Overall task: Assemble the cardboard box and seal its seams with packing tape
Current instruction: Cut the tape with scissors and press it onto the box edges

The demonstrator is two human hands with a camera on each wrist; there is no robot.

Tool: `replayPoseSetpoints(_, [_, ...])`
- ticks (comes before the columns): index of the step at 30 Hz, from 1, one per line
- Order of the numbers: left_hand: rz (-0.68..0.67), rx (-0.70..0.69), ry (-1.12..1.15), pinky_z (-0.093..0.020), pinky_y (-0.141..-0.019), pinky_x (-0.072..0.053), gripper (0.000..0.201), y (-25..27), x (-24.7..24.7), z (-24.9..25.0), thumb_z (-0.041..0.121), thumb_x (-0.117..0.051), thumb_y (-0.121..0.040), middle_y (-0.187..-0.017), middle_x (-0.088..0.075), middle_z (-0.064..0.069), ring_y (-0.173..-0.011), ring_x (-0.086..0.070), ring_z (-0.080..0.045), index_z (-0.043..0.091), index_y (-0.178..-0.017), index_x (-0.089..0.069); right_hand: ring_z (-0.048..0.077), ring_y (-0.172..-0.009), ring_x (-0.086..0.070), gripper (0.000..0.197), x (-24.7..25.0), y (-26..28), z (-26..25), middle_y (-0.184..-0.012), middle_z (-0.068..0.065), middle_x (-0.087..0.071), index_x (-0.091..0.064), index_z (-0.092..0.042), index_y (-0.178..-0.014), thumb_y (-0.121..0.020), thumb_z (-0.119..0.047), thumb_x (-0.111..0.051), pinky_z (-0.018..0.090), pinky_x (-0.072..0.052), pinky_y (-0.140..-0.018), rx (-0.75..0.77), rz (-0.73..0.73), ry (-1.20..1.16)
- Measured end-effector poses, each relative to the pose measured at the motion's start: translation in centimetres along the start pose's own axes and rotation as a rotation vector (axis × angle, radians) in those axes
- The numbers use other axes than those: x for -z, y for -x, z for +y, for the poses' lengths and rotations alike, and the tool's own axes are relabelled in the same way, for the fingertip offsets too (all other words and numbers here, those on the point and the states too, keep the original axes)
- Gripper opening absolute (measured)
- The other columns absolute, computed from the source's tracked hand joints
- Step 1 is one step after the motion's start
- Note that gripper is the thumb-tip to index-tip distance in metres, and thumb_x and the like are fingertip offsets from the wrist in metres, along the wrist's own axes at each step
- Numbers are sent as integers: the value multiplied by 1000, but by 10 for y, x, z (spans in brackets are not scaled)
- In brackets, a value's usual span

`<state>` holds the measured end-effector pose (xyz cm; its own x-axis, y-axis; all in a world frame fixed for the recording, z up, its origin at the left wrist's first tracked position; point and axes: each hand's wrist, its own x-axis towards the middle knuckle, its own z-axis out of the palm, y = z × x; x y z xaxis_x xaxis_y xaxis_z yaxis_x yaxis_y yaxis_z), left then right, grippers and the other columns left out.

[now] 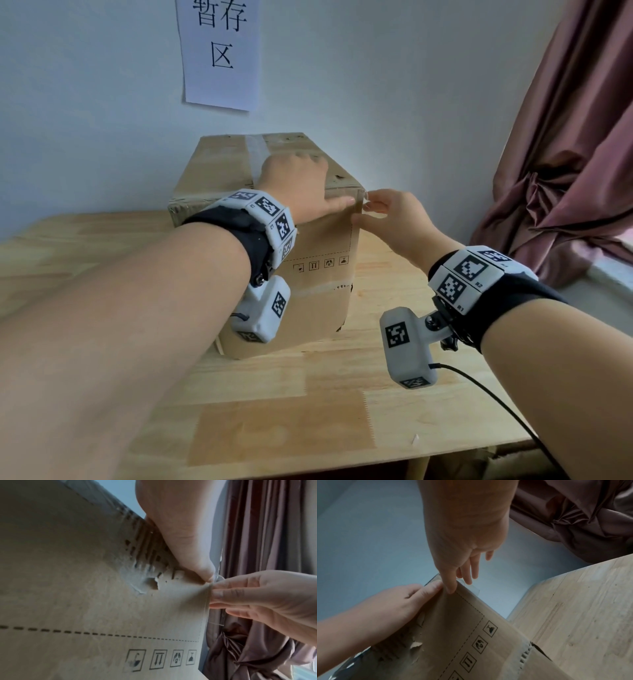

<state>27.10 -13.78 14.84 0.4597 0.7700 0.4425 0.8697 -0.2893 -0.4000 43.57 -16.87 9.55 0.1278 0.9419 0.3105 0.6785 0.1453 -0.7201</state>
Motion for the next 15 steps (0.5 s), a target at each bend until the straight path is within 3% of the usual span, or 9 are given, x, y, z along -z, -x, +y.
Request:
replayPoseSetpoints(3, [-18, -32, -10, -29, -56, -32, 80, -5, -2, 0, 79, -19, -81, -103, -58, -11, -83, -56, -26, 14, -112, -55, 13, -108, -61, 47, -2, 2, 0, -116, 4, -67, -60, -8, -125, -83, -25, -72, 31, -46, -98, 13, 28, -44])
replayPoseSetpoints(6, [-43, -46, 106, -33, -72, -35, 79, -10, -7, 1, 76, -22, -83, -116, -54, -11, -103, -54, -29, 13, -107, -63, 14, -103, -63, 36, -2, 5, -3, -110, 5, -68, -65, -7, -118, -84, -20, -70, 27, -48, -93, 51, 75, -51])
replayPoseSetpoints(10, [-98, -26, 363, -36, -83, -43, 71, -15, -9, 1, 71, -36, -84, -125, -51, -5, -113, -51, -26, 14, -121, -57, 15, -98, -65, 26, -2, 4, -5, -103, 4, -71, -71, -10, -106, -85, -24, -69, 34, -51, -92, 58, 129, -22])
replayPoseSetpoints(15, [-95, -3, 341, -35, -81, -40, 66, -20, -6, 6, 71, -39, -83, -124, -50, -5, -118, -46, -25, 20, -122, -54, 33, -88, -66, 23, -1, 5, 0, -89, 15, -72, -74, -3, -87, -88, -21, -60, 43, -54, -79, 92, 182, 176])
